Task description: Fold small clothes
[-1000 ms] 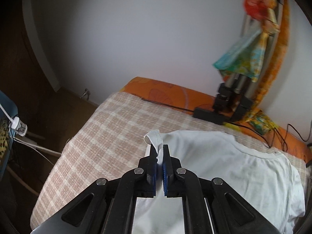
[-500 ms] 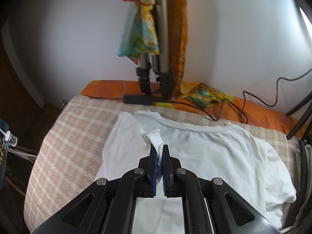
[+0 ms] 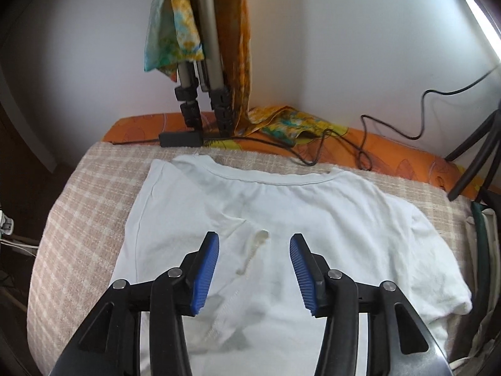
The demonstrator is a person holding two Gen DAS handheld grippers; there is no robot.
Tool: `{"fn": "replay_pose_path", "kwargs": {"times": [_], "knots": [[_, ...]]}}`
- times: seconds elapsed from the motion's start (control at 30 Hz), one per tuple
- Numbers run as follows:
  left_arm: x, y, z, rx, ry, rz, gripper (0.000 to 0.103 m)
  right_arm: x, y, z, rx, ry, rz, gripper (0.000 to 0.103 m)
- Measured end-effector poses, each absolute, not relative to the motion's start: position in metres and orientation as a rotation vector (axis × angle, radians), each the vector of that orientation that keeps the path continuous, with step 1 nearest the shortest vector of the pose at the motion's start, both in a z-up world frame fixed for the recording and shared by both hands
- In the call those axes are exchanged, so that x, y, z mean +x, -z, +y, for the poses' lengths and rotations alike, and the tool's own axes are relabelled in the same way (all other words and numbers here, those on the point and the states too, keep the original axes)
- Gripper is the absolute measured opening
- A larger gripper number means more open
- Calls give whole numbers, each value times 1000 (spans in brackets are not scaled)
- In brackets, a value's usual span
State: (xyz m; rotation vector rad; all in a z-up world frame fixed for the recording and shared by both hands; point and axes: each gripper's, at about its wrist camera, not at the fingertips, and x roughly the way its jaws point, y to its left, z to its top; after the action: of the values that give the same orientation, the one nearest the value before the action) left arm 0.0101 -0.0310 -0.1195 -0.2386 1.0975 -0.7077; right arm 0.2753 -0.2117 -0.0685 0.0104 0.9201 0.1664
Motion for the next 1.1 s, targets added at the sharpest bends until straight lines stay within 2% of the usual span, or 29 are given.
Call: {"fn": "replay_pose_path", "kwargs": {"times": [0.23,0.53,0.63,0.7,1.1], "knots": [[1,95,-1,-199,578,956,8,216,23,-256,35,-221,810,68],[-7,94,-32,-114,577,912,9,153,-8,-332,100,-230,742,68],[-10,96,-55,-76,603,908,16,139,-11,-360,122,-229,738,68],[-12,98,-75,-57,630,903,17,131,-11,-380,143,-227,738,68],[-24,112,-187,54,819,919,18,103,21,-475,303,-241,796,68]]}}
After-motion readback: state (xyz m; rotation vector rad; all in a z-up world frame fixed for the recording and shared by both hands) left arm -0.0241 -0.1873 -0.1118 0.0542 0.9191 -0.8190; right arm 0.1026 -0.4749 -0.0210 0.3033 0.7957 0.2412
